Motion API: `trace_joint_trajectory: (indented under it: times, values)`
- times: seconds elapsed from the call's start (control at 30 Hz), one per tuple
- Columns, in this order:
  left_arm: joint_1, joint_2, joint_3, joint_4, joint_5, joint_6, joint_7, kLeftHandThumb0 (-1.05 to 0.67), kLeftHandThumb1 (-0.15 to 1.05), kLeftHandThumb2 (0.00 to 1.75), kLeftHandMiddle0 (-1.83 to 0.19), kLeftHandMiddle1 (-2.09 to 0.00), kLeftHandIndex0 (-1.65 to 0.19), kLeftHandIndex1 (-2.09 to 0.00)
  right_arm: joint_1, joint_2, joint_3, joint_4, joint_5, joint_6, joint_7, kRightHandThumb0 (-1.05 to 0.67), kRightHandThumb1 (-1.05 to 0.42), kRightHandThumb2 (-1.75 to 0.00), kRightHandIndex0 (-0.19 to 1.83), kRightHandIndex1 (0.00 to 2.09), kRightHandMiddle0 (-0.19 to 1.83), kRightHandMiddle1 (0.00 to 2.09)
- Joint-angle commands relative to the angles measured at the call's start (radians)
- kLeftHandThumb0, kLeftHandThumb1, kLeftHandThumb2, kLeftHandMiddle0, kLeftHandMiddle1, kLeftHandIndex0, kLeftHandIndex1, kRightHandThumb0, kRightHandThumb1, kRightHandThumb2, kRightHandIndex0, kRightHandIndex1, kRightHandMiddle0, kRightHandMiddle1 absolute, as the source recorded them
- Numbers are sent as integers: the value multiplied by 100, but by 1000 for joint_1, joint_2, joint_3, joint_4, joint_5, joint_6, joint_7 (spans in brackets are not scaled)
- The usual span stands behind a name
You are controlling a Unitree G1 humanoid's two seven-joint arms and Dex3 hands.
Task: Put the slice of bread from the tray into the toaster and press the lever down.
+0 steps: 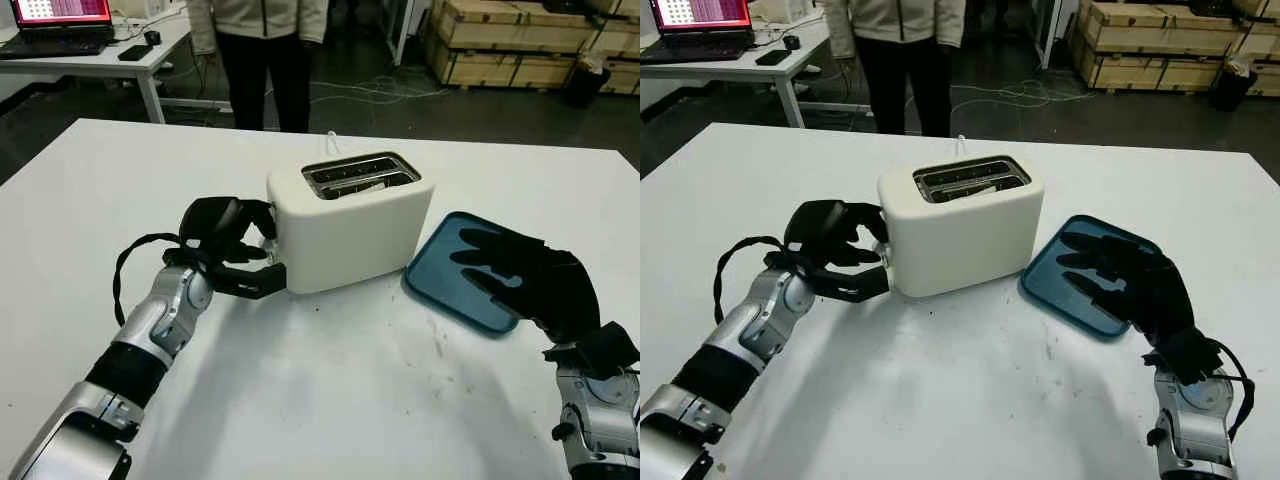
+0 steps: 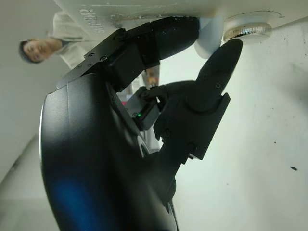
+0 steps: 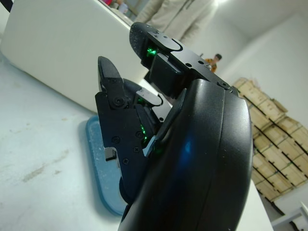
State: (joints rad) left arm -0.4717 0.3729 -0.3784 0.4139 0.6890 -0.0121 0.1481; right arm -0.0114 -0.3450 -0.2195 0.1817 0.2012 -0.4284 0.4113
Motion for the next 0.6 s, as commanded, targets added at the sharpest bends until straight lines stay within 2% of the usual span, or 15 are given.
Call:
trace_joint_trajectory:
  times: [0.0,0.07,0.13,0.23,0.27,0.33,0.4,0.47,0.53,0.57]
  values:
    - [125,-259,-300,250,60,39,-268,-36,88,0,-93,-87,-112,-20,-56,3,15,25,-25,16,-21,-19,-92,-7,76,54,91,0]
    - [120,-239,-291,222,50,36,-275,-37,86,1,-90,-110,-116,-22,-60,7,16,34,-22,1,-17,-20,-92,-6,75,54,91,1]
    - [112,-212,-281,192,34,21,-300,-36,88,1,-90,-110,-116,-22,-60,11,15,41,-13,-8,-13,-19,-92,-7,75,54,91,0]
    - [107,-175,-280,157,40,-22,-283,-37,88,0,-94,-91,-116,-19,-56,13,14,41,-12,-7,-19,-18,-92,-7,74,54,91,0]
    - [108,-164,-276,143,38,-37,-272,-37,86,0,-96,-91,-117,-18,-52,14,15,34,-16,-1,-24,-18,-92,-7,74,54,90,0]
    - [107,-150,-270,108,38,-29,-275,-38,86,0,-96,-107,-121,-21,-48,15,17,28,-20,4,-31,-19,-92,-7,73,54,90,0]
    - [113,-135,-254,75,30,-45,-246,-37,83,0,-96,-125,-126,-28,-48,16,19,29,-19,2,-32,-20,-92,-7,72,53,90,0]
    - [119,-117,-241,37,35,-57,-204,-41,83,0,-93,-136,-120,-53,-50,19,20,34,-15,-6,-31,-20,-92,-7,73,53,90,0]
    - [128,-93,-219,-15,22,-70,-185,-43,86,1,-87,-129,-106,-63,-52,21,21,40,-15,-17,-30,-21,-92,-7,73,52,90,0]
    - [139,-82,-200,-47,8,-80,-164,-43,86,1,-89,-128,-106,-65,-52,21,22,41,-16,-19,-32,-20,-92,-7,74,52,90,0]
